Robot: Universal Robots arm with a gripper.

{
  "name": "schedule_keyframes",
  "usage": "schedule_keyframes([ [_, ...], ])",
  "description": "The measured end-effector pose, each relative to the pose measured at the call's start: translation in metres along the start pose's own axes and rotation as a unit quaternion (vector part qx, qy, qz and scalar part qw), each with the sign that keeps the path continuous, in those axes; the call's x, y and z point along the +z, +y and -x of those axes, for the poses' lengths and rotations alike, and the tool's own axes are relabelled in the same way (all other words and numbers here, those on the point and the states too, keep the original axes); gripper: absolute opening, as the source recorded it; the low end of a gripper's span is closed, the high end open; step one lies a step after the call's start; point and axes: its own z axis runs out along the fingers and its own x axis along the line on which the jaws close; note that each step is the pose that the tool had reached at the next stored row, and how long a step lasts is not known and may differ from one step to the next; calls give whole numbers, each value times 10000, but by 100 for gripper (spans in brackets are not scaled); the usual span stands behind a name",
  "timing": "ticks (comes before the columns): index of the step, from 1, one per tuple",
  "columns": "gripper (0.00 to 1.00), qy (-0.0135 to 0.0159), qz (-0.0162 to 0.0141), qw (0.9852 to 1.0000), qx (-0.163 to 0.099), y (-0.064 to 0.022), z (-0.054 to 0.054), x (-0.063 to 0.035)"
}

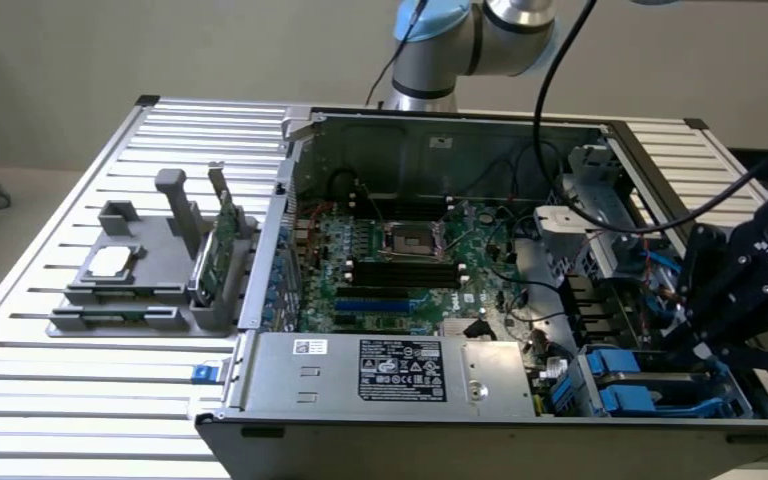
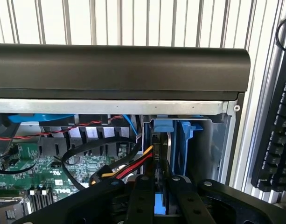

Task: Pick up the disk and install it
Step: 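Insert the first disk wire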

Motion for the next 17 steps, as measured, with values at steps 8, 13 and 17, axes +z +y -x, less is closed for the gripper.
schedule_keyframes([
  [8, 16, 16, 1, 10000, -22, 3, 14, 16],
  [13, 16, 19, 1, 10000, -33, 4, 15, 21],
  [17, 16, 19, 1, 10000, -39, 4, 15, 23],
])
